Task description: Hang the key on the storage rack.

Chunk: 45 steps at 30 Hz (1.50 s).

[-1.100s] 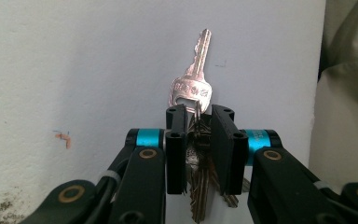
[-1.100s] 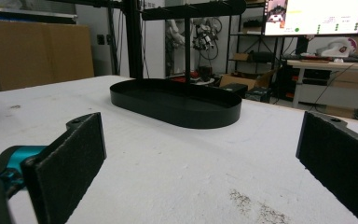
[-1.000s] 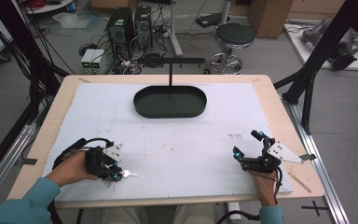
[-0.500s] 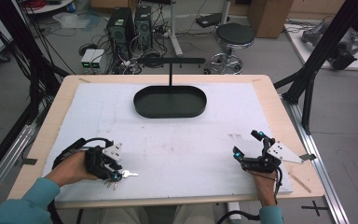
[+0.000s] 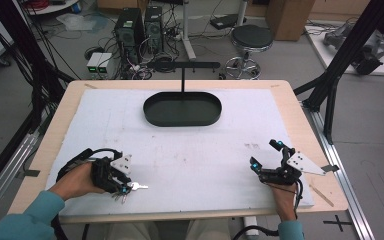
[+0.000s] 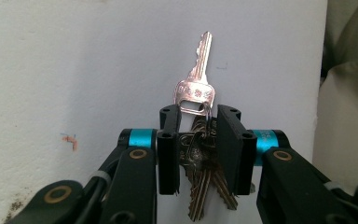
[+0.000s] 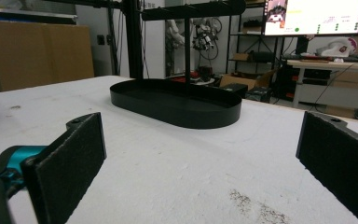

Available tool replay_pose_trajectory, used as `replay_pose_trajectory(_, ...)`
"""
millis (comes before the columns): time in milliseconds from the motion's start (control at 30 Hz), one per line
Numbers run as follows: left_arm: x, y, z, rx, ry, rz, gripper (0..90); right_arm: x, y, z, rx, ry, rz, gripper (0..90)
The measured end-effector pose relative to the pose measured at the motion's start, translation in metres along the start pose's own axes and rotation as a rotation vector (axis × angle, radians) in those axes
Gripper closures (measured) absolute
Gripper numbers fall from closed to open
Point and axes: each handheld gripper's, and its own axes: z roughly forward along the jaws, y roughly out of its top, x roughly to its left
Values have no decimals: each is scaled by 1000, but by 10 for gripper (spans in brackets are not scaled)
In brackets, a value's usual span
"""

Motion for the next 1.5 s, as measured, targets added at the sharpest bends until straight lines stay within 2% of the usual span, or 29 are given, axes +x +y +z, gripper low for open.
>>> replay_pose_trajectory(200, 0, 1, 0, 11, -5, 12, 739, 0, 0, 0, 0, 0, 0, 5)
replay_pose_trajectory(633, -1, 2, 2, 20, -6, 11, 822, 0, 0, 0, 0, 1, -1, 5)
replay_pose_trajectory(1100, 0, 2, 2, 20, -5, 2, 842, 0, 0, 0, 0, 1, 0, 5)
replay_pose_trajectory(1133, 0, 2, 1, 15, 0, 1, 881, 0, 0, 0, 0, 1, 0, 5)
replay_pose_trajectory(1500, 0, 2, 1, 22, 3, 3, 883, 0, 0, 0, 0, 1, 1, 5)
